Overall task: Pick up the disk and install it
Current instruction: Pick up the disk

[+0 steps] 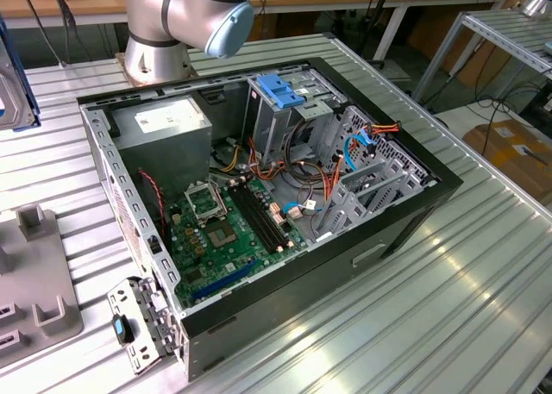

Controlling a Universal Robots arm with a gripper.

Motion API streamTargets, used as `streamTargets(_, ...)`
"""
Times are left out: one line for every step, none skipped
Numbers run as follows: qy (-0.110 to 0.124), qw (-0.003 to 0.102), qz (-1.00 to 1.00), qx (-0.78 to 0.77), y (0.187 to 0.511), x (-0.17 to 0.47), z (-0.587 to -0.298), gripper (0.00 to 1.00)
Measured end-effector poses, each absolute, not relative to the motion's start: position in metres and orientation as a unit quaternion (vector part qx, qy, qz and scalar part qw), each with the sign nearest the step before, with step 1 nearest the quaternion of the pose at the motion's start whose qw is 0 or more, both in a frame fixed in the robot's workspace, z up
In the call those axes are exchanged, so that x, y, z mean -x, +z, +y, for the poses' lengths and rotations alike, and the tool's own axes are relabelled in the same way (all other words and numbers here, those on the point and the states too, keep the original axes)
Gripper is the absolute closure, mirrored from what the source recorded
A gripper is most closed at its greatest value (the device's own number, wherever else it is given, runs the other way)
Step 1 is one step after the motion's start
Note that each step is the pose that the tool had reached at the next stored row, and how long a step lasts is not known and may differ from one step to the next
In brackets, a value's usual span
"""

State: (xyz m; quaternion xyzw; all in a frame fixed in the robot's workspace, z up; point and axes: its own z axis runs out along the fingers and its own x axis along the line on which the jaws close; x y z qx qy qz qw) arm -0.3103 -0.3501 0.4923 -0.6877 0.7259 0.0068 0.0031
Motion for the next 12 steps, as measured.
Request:
streamTargets(0.007,0.003,0.726,0.688,0.492,0.308,-0.35,0.65)
streamTargets(0.007,0.003,0.726,0.688,0.492,0.304,-0.35,0.65)
streamTargets(0.007,0.003,0.726,0.688,0.492,0.302,-0.35,0.65)
streamTargets(0.007,0.003,0.726,0.688,0.492,0.299,-0.35,0.65)
streamTargets(0.007,0.003,0.726,0.688,0.492,0.294,-0.35,0.65)
streamTargets(0.007,0.003,0.726,0.688,0.492,0.289,-0.35,0.65)
streamTargets(0.007,0.003,0.726,0.688,0.492,0.286,-0.35,0.65)
streamTargets(0.007,0.003,0.726,0.688,0.492,0.283,-0.35,0.65)
streamTargets(0.007,0.003,0.726,0.688,0.492,0.279,-0.35,0.65)
streamTargets(0.007,0.003,0.726,0.688,0.492,0.272,-0.35,0.65)
streamTargets(0.007,0.003,0.726,0.688,0.492,0.27,-0.35,0.65)
streamTargets(0.007,0.003,0.726,0.688,0.492,0.269,-0.35,0.65)
